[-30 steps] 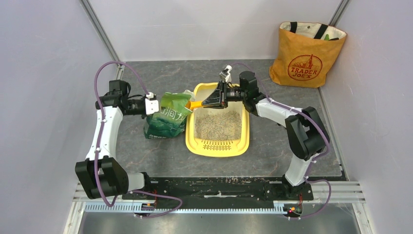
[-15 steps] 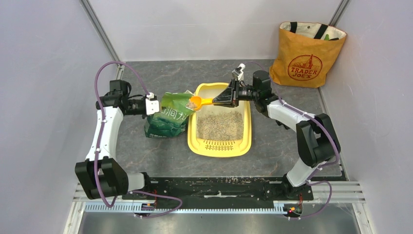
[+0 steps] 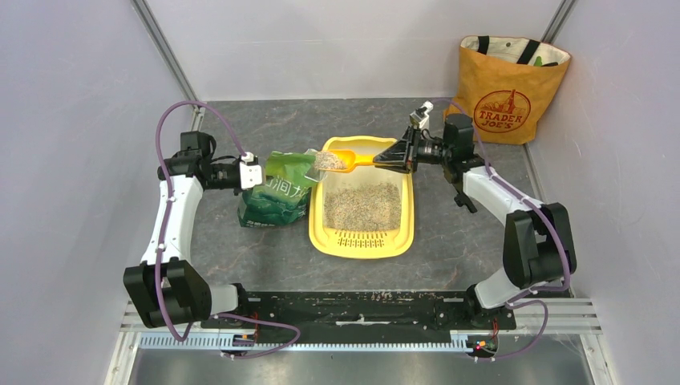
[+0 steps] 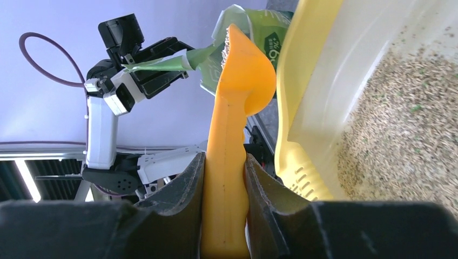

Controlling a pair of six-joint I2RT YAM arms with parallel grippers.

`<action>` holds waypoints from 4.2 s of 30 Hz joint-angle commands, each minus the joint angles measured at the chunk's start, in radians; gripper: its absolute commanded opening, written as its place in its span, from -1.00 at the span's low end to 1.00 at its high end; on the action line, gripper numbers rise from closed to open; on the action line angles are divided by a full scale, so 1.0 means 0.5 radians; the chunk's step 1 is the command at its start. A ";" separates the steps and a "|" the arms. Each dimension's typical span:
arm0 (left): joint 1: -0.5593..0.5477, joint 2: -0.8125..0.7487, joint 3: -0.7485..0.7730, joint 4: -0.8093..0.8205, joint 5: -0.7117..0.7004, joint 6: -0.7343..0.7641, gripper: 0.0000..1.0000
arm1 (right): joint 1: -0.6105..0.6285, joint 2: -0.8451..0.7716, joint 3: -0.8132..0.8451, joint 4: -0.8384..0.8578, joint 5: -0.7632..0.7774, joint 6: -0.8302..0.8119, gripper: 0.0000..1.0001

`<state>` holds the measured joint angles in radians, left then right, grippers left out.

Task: Fill the litter box with clean litter

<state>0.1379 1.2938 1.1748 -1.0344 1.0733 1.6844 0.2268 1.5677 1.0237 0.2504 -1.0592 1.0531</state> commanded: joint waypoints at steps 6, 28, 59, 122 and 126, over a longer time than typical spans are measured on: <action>-0.012 -0.044 0.096 0.111 0.090 -0.004 -0.96 | -0.241 -0.280 -0.133 -0.404 -0.129 -0.382 -1.00; -0.019 -0.062 0.064 0.111 0.081 0.021 -0.96 | 0.341 -0.227 0.963 -2.232 1.775 -2.036 -1.00; -0.018 -0.123 0.019 0.111 0.090 0.116 -0.96 | 0.456 0.438 1.826 -2.234 0.658 -1.591 -1.00; -0.033 -0.013 -0.044 0.381 0.090 0.084 -0.97 | 0.806 0.611 0.871 0.091 0.108 -0.218 -1.00; -0.033 -0.020 -0.054 0.381 0.078 0.083 -0.96 | 0.721 0.510 0.714 0.100 0.106 -0.196 -1.00</action>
<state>0.1265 1.2995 1.1393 -0.9195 1.0748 1.7370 0.6147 1.9347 1.4231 0.1684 -0.9207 0.9241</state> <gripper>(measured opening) 0.034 0.342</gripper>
